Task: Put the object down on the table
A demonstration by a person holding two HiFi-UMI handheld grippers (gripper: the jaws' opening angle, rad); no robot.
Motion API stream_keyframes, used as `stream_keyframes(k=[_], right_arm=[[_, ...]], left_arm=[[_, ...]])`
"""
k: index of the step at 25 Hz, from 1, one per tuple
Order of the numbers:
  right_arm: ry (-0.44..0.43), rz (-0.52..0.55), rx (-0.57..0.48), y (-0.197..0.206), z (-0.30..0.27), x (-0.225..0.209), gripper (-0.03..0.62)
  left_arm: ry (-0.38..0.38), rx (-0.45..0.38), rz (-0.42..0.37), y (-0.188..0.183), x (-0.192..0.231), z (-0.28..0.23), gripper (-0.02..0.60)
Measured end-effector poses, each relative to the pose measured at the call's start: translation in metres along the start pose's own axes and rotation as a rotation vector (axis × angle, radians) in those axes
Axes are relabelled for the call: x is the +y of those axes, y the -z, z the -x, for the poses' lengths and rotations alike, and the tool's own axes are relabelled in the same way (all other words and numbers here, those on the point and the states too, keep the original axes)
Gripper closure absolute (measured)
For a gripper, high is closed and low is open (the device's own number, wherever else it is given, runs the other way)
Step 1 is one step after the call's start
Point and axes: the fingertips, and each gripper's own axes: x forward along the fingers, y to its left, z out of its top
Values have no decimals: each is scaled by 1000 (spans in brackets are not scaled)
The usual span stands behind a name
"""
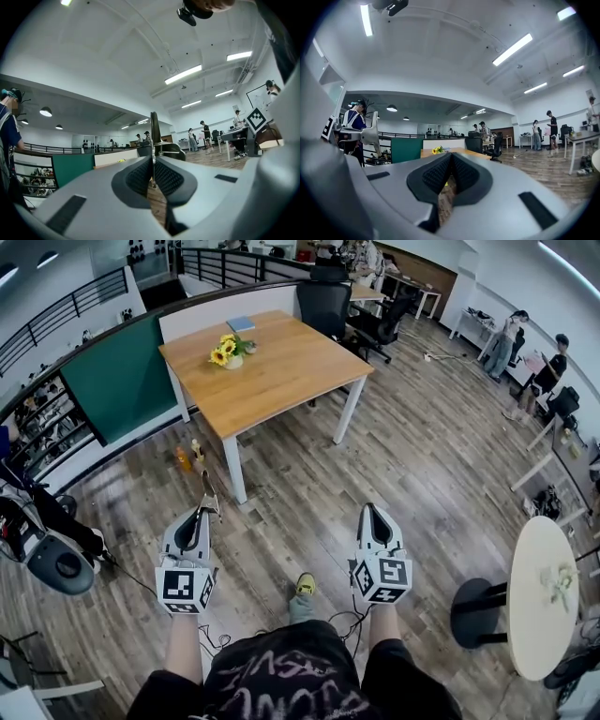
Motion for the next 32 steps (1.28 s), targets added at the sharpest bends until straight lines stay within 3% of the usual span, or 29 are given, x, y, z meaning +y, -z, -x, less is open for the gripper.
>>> stream_keyframes(k=[19, 32], right_arm=[[-36, -76, 24, 16, -177, -88, 589], [-103, -68, -9, 10, -274, -155, 589]], left_arm=[[-37, 58, -2, 24, 10, -189, 566], [-45, 68, -36, 15, -16, -315, 566]])
